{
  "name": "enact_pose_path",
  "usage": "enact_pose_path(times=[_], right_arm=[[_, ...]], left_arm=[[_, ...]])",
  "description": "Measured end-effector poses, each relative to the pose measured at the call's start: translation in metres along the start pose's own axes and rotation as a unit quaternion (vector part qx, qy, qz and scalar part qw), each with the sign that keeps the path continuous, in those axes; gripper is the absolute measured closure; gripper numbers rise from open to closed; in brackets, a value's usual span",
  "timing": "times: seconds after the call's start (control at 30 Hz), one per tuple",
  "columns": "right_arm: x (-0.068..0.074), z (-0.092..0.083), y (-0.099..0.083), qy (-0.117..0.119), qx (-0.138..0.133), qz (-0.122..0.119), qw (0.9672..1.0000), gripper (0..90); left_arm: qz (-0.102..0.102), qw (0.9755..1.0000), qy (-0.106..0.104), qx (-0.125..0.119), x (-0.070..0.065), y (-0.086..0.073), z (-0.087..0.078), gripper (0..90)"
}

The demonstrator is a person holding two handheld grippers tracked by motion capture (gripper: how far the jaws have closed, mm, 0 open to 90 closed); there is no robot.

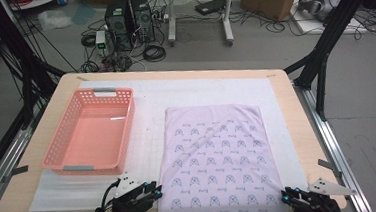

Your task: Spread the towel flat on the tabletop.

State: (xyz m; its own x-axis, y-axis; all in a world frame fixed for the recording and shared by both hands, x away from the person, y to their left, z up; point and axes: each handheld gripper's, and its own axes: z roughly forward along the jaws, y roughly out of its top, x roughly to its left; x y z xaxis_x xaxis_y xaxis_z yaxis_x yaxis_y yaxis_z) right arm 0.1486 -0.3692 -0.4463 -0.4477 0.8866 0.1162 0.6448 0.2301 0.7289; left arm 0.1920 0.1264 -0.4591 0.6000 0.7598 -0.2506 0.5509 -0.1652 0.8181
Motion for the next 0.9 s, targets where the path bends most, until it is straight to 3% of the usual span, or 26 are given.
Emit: enact_pose_path(times=[0.07, 0.1, 0.27, 0.33, 0.4, 0.5, 0.63, 0.77, 0.87, 0.9], right_arm=[[0.0, 0.0, 0.0, -0.009, 0.0, -0.01, 0.9999, 85.5], [0.0, 0.0, 0.0, -0.005, 0.002, -0.012, 0.9999, 86.6], [0.002, -0.01, -0.002, -0.028, 0.025, -0.027, 0.9989, 87.2], [0.0, -0.014, -0.003, -0.017, 0.03, -0.022, 0.9991, 82.0], [-0.002, -0.017, -0.004, -0.02, 0.01, -0.013, 0.9997, 71.4], [-0.01, -0.018, 0.0, -0.014, -0.032, 0.017, 0.9993, 69.8], [-0.016, 0.001, 0.013, -0.024, -0.044, 0.027, 0.9984, 71.3], [-0.012, 0.024, 0.021, -0.026, -0.028, 0.01, 0.9992, 73.8], [-0.013, 0.028, 0.026, -0.033, -0.013, 0.0, 0.9994, 86.8], [-0.013, 0.026, 0.028, -0.051, -0.006, -0.012, 0.9986, 87.1]], left_arm=[[0.001, 1.0, -0.001, -0.004, -0.001, 0.0, 0.0, 61.6], [0.003, 1.0, -0.001, -0.007, -0.001, 0.0, 0.0, 60.9], [-0.001, 0.9997, -0.003, -0.023, 0.0, 0.002, -0.003, 56.3], [0.0, 0.9995, -0.006, -0.03, 0.001, 0.003, -0.003, 55.5], [-0.002, 0.9994, -0.01, -0.034, 0.001, 0.004, -0.003, 54.2], [-0.001, 0.9992, -0.014, -0.038, 0.002, 0.006, 0.0, 53.3], [0.001, 0.9993, -0.014, -0.036, 0.003, 0.008, 0.002, 53.4], [0.003, 0.9992, -0.014, -0.037, 0.003, 0.011, 0.004, 53.0], [0.007, 0.9991, -0.013, -0.04, 0.005, 0.015, 0.006, 52.7], [0.007, 0.999, -0.014, -0.041, 0.006, 0.017, 0.007, 52.5]])
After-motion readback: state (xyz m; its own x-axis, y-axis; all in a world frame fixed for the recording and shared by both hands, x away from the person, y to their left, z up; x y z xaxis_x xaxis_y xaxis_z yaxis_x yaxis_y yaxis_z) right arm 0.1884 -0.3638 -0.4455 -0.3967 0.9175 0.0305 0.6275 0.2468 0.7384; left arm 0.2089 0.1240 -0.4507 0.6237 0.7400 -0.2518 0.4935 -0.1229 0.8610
